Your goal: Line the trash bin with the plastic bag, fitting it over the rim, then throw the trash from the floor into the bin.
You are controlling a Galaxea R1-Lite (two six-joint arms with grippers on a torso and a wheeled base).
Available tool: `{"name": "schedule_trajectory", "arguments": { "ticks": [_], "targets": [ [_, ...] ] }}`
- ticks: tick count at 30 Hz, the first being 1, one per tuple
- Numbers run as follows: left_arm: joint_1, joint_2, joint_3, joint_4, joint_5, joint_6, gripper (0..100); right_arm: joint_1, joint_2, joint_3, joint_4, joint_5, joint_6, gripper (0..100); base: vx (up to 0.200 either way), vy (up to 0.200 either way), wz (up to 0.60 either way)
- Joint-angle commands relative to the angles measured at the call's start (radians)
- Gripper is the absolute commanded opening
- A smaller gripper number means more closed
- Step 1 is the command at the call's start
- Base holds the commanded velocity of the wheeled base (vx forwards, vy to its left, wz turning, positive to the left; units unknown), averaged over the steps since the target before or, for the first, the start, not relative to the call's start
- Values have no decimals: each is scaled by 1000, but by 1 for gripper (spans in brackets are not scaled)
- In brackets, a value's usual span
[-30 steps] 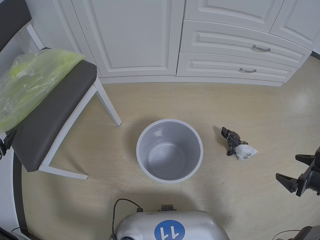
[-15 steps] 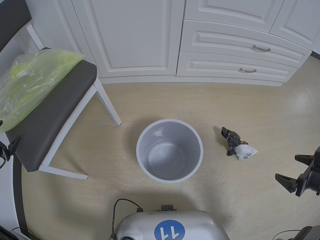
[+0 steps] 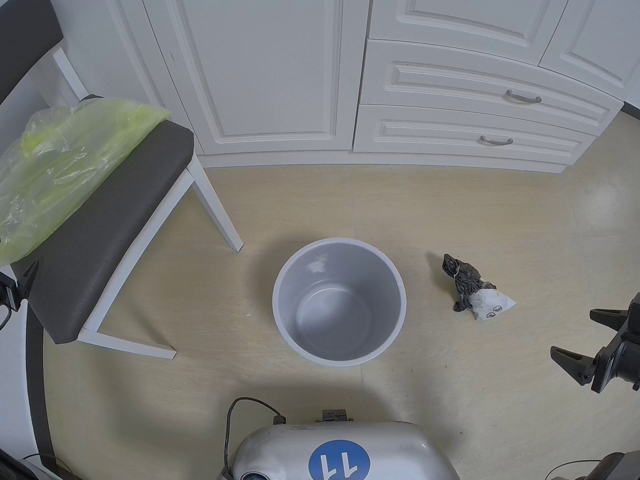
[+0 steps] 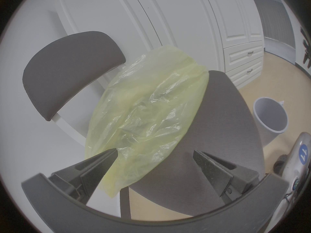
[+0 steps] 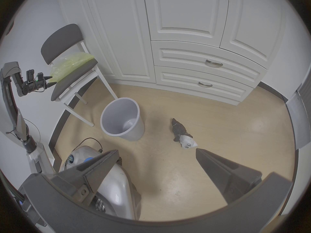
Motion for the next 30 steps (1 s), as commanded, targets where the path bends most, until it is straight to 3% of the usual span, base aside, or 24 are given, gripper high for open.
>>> {"name": "schedule_trajectory", "arguments": {
  "ticks": [1, 9, 19, 22, 30],
  "targets": [
    [-23, 30, -4, -16, 21, -1, 100, 1, -2, -1, -1, 0, -2, 100, 0, 0, 0],
    [-74, 124, -13, -165, 169, -36, 100, 1, -11, -2, -1, 0, 0, 100, 0, 0, 0],
    [-80, 39, -13, -186, 166, -206, 100, 1, -17, -5, -1, 0, 0, 100, 0, 0, 0],
    [-87, 26, -58, -146, 159, -292, 100, 1, -19, -10, -2, -2, 1, 100, 0, 0, 0],
    [-75, 67, -168, -108, 186, -404, 100, -1, -16, -8, -2, 0, 1, 100, 0, 0, 0]
  ]
}}
